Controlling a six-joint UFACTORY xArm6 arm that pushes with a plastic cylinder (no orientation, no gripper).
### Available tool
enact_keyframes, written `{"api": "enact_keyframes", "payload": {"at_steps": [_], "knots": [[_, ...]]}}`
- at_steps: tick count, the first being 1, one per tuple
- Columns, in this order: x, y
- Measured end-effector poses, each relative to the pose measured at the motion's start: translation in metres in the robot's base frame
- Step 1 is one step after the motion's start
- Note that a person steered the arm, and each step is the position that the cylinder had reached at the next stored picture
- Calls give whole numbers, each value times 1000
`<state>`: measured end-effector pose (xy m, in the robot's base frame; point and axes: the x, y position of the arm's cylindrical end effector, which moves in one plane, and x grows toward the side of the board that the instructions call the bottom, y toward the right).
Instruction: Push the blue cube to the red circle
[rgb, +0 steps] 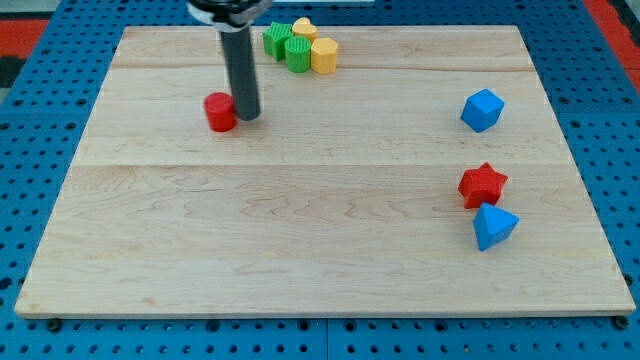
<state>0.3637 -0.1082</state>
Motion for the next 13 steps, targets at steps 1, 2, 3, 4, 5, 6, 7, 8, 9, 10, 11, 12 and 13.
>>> {"api": "enact_keyframes", "payload": {"at_steps": [1, 2, 3, 4, 5, 6, 7, 8, 9, 10, 11, 12, 13], "knots": [[4, -27], [4, -8], [4, 89], [29, 162], [53, 232], [53, 330], [53, 375], [51, 396], [50, 386], [22, 405], [-2, 378], [1, 325], [0, 291]]}}
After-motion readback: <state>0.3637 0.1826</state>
